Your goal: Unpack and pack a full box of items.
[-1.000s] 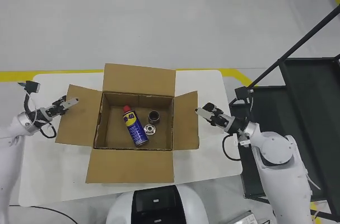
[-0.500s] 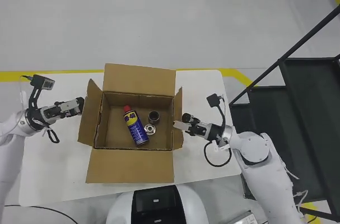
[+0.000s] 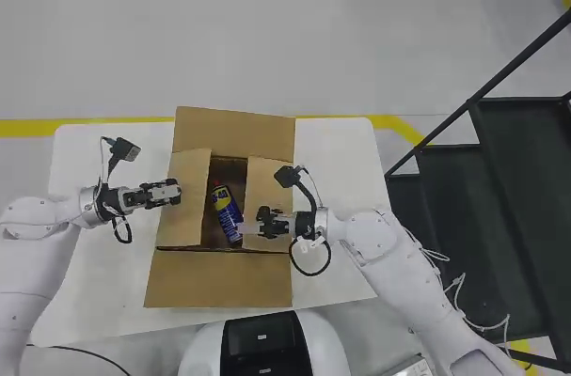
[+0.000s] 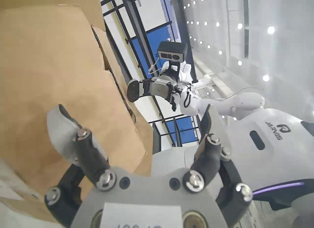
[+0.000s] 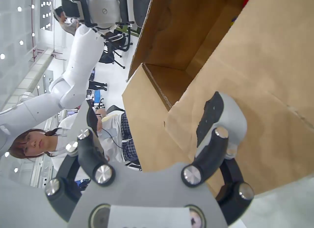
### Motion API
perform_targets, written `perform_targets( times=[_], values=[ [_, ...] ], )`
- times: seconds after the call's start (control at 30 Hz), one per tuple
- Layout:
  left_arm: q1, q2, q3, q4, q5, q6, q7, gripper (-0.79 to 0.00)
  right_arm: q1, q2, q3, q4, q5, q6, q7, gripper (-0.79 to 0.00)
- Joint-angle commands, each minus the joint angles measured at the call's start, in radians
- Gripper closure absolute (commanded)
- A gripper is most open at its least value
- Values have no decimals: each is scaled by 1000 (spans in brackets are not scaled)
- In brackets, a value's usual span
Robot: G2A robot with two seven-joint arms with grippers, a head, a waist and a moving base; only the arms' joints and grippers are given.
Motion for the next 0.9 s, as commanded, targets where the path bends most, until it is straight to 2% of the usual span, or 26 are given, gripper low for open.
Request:
perform_targets(
  times=[0.0,0.13,0.23,0.33,0.43,0.57,0.67,0.87],
  values=[
    [5,5,11,0,51,-20,21,-785,11,-1,-18,9,-12,8,-2,-785],
    [12,14,38,-8,134,-55,55,-785,20,-2,-34,15,-29,23,-12,-785],
    [13,19,53,-16,119,-55,56,-785,22,0,-35,11,-36,34,-13,-785],
    [12,25,48,-25,59,-61,62,-785,13,5,-18,-17,-6,15,-10,-785],
    [24,36,21,-52,-73,-34,35,-785,-30,20,48,-84,29,-15,8,-785],
    [48,54,-46,-81,-208,3,-3,-785,-152,51,174,-226,9,3,60,-785],
    [74,64,-95,-84,-239,-16,17,-785,-276,72,273,-304,-9,27,103,-785],
    [107,70,-144,-54,-287,-42,43,-785,-503,93,363,-345,6,7,104,-785]
  ],
)
